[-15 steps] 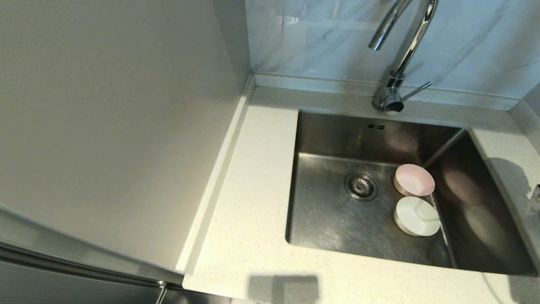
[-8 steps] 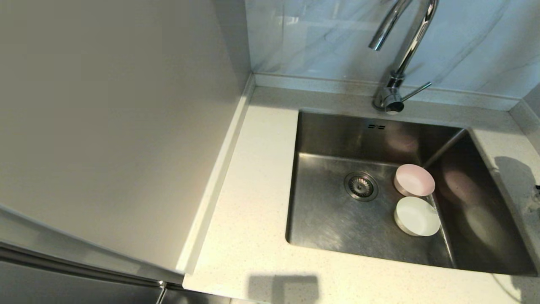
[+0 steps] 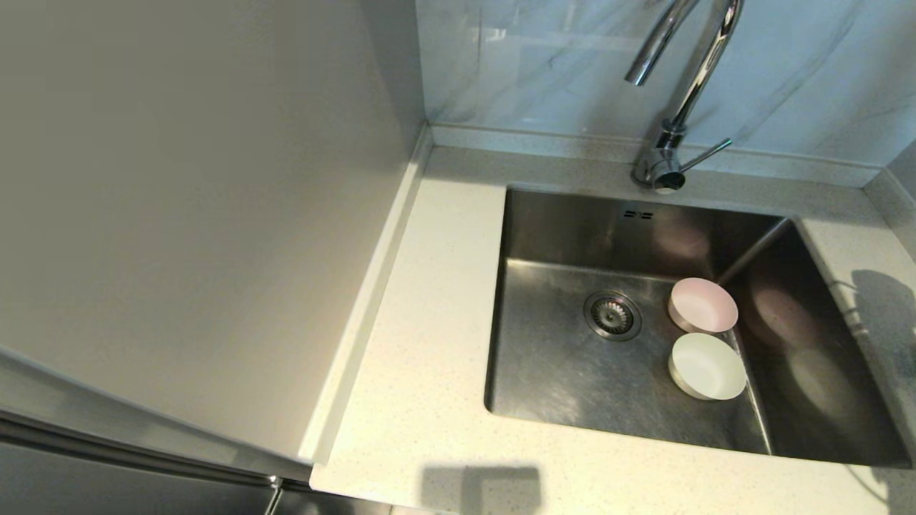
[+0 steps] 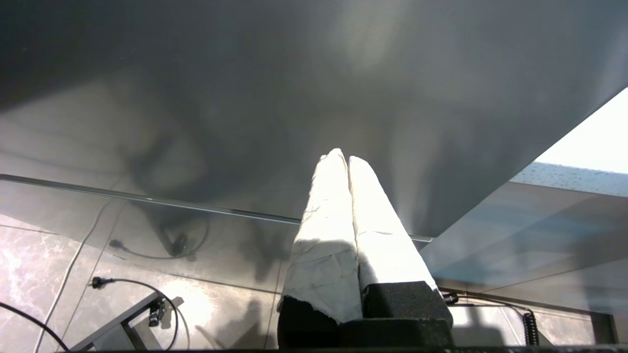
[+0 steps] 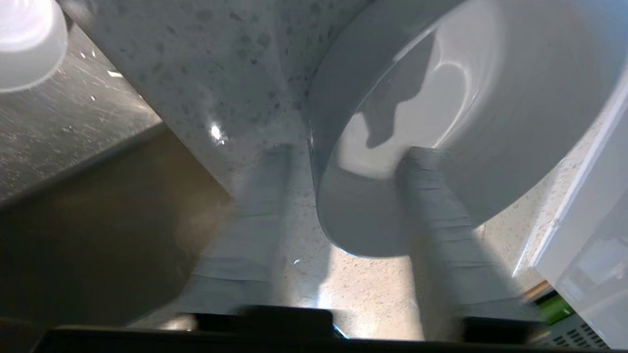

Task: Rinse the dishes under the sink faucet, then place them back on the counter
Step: Put a bowl into the sink

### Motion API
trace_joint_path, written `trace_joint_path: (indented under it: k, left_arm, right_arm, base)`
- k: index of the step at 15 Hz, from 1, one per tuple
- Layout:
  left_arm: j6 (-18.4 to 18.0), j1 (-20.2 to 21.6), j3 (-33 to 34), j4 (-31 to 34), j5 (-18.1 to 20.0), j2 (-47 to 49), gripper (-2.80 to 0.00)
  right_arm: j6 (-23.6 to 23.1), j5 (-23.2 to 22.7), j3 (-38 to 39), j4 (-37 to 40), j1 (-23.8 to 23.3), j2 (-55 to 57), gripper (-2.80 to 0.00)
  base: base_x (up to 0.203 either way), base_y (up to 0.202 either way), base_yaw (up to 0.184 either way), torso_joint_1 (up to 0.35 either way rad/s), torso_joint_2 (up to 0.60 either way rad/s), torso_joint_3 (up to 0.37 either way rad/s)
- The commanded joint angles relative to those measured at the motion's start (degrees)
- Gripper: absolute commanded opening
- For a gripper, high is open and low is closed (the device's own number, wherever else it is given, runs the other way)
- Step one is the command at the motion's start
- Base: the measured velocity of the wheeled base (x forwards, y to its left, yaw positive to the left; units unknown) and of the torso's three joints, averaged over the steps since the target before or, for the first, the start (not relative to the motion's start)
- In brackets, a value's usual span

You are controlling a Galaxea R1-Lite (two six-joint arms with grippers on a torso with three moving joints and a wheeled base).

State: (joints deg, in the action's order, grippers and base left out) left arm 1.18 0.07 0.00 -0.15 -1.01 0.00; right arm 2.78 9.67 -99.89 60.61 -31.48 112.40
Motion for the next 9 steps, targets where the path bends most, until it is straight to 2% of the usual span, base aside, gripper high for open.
trace_joint_path:
  k: [1, 5, 7, 9]
  left_arm:
    - [0.0, 0.0, 0.0, 0.0, 0.0, -0.2, -2.80]
    - [0.0, 0.0, 0.0, 0.0, 0.0, -0.2, -2.80]
    - [0.0, 0.0, 0.0, 0.0, 0.0, -0.2, -2.80]
    - [0.0, 0.0, 0.0, 0.0, 0.0, -0.2, -2.80]
  right_arm:
    - [0.0, 0.1, 1.1, 0.4, -0.1, -0.6, -2.80]
    - [-2.6, -1.2, 3.4, 0.4, 1.1, -5.6, -2.80]
    - [-3.7, -1.9, 6.7, 0.4, 5.3, -10.7, -2.80]
    - [-4.4, -2.3, 10.7, 0.4, 12.7, -16.2, -2.80]
  base:
    - [0.000, 0.000, 0.000, 0.000, 0.00, 0.000]
    - [0.000, 0.000, 0.000, 0.000, 0.00, 0.000]
    - [0.000, 0.000, 0.000, 0.000, 0.00, 0.000]
    - [0.000, 0.000, 0.000, 0.000, 0.00, 0.000]
